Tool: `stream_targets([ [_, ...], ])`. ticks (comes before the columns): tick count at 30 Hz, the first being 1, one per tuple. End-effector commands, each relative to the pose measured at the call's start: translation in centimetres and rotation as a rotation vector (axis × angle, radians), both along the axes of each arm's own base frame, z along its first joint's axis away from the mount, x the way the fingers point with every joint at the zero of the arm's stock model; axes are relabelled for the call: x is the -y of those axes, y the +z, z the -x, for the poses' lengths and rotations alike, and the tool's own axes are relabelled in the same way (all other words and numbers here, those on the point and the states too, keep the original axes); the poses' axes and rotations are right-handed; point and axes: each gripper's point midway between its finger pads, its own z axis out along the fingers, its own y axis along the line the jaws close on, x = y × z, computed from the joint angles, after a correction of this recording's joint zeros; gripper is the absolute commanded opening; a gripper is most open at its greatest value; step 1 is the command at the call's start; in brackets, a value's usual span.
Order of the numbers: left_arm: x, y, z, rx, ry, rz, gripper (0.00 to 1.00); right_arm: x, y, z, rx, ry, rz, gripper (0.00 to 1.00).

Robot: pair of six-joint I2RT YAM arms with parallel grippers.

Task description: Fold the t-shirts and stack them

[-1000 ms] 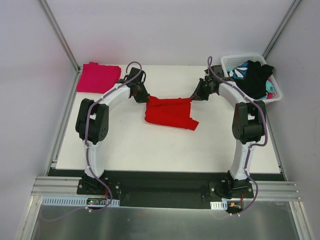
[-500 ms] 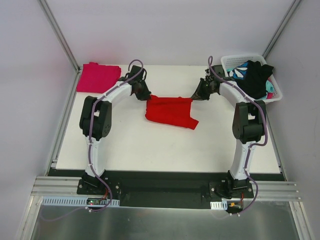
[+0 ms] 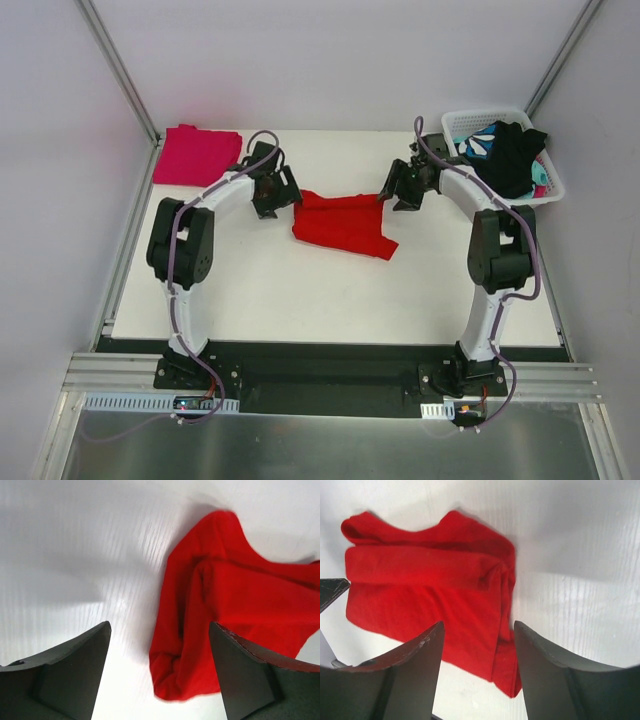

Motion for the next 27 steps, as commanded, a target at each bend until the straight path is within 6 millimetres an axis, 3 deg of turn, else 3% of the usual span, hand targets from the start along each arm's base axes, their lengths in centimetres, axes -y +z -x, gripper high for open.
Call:
stream_targets([
  [1, -1.4, 4.5, 1.5, 0.086, 0.009, -0.005, 0.79, -0.7, 4.1, 1.6, 0.072, 0.024, 0.011, 0.61],
  [7, -2.3, 5.8, 3.5, 0.108, 0.007, -0.019, 0.8, -1.6, 5.9, 3.2, 0.112, 0.054, 0.022, 0.62],
  [12, -2.7, 6.5, 4.8, 0.112, 0.013, -0.013, 0.8, -2.0, 6.2, 4.3, 0.109, 0.06, 0.026, 0.62],
  [19, -2.2, 5.1, 5.6, 0.109, 0.021, -0.023, 0.79, -1.3, 3.3, 7.3, 0.076, 0.057, 0.052, 0.61],
  [27, 0.3, 3.5, 3.7, 0.158, -0.036, 0.052, 0.78, -1.0, 0.6, 7.3, 0.038, 0.067, 0.081, 0.57],
])
